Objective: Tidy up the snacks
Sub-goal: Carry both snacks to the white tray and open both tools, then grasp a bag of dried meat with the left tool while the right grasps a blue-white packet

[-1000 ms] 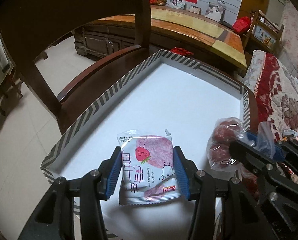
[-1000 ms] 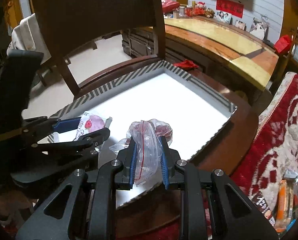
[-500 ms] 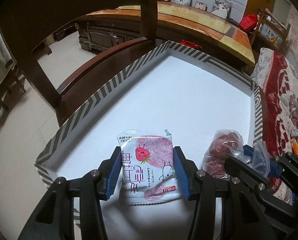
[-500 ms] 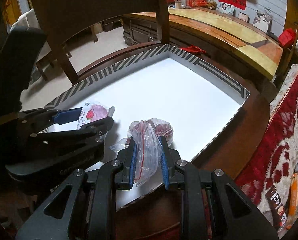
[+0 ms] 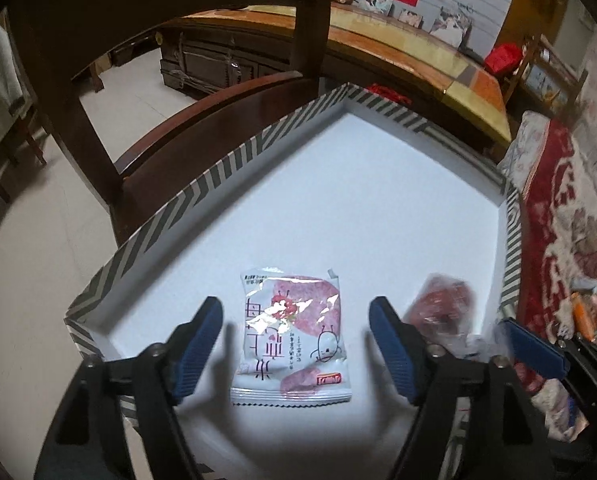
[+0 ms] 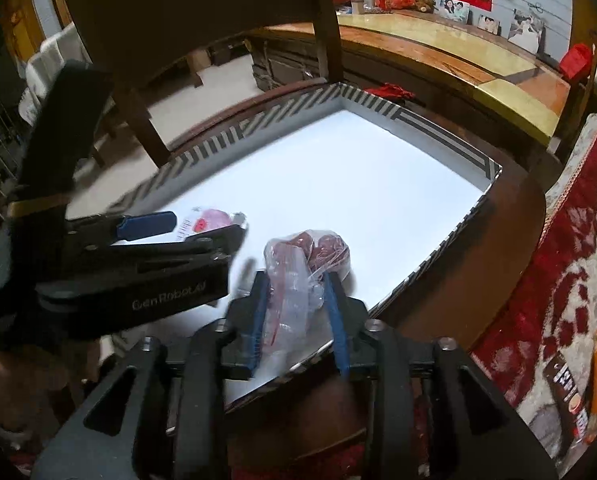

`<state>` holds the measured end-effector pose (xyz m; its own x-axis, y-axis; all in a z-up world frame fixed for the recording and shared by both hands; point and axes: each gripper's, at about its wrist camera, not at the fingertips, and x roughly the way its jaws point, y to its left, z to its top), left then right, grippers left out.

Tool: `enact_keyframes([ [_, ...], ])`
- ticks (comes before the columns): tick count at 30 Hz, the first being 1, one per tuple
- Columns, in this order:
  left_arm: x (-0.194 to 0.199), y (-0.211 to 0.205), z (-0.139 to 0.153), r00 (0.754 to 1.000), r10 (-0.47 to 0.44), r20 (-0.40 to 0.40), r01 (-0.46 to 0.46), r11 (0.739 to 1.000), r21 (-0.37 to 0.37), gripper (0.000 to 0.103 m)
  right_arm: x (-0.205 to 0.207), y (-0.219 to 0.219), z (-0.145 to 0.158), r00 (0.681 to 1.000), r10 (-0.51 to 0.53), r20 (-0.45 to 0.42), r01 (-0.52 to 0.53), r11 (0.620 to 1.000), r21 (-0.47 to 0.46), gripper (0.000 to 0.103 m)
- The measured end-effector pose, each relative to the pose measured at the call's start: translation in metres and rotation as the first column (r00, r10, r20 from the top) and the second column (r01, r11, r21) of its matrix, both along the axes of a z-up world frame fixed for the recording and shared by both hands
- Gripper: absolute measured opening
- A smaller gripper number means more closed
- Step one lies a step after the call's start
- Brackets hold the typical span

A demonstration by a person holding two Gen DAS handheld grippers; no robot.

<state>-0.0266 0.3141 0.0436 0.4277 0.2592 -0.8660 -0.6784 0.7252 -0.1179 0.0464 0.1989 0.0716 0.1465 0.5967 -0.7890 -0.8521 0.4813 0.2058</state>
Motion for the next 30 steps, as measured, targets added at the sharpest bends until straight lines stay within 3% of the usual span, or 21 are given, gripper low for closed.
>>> enact_keyframes([
  [3, -0.002, -0.002, 0.005, 1.000, -0.007, 0.007, 0.007, 1.000, -0.002, 0.083, 0.000, -0.008, 0.005, 1.000, -0.010, -0.006, 0.010, 1.000, 0.022, 0.047],
  [9, -0.003, -0.020, 0.026, 0.999, -0.043, 0.028, 0.041, 0.997, 0.068, 0.084, -0.006, -0.036, 0.023, 0.997, -0.055, 0.050, 0.052, 0.997, 0.050, 0.047],
  [16, 0.014, -0.065, 0.047, 0.988, -0.143, 0.055, 0.137, 0.985, 0.101, 0.086, -0.003, -0.098, 0.043, 0.965, -0.213, 0.150, 0.212, 0.977, 0.026, 0.047],
  [30, 0.064, -0.176, 0.048, 0.932, -0.361, 0.018, 0.358, 0.929, 0.091, 0.086, 0.020, -0.216, 0.046, 0.893, -0.409, 0.190, 0.417, 0.909, -0.005, 0.047],
])
